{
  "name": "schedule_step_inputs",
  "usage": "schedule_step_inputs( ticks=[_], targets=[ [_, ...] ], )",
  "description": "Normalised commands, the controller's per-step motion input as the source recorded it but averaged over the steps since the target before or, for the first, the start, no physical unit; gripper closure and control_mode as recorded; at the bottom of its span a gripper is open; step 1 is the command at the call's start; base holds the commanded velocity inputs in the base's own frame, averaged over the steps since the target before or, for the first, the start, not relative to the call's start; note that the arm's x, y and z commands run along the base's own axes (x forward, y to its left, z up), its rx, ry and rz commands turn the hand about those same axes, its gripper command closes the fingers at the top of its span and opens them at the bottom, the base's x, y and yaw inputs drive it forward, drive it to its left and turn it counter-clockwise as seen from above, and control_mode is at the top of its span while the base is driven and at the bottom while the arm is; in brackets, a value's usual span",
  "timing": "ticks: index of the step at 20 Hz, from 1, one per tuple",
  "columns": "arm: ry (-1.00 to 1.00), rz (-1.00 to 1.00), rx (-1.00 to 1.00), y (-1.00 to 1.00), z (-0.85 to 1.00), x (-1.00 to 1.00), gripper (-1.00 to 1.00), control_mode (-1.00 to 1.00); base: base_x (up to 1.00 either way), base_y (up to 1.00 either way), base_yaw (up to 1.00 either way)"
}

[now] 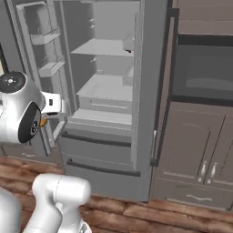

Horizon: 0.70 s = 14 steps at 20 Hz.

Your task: Place one mushroom and one chicken drumstick in each tupperware on the nearby counter, to pack two identical lunches.

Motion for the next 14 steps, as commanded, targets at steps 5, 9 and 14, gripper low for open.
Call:
schedule_step_inputs(
  ticks=[5, 9, 14],
  targets=[
    [0.0, 0.0, 0.0, 0.0, 0.0, 0.0, 1.0, 1.0, -0.55, 0.56, 0.0],
    [0.0, 0.0, 0.0, 0.0, 0.0, 0.0, 1.0, 1.0, -0.22, 1.0, 0.0],
    [0.0, 0.0, 0.0, 0.0, 0.0, 0.0, 1.0, 1.0, -0.11, 1.0, 0.0]
  ],
)
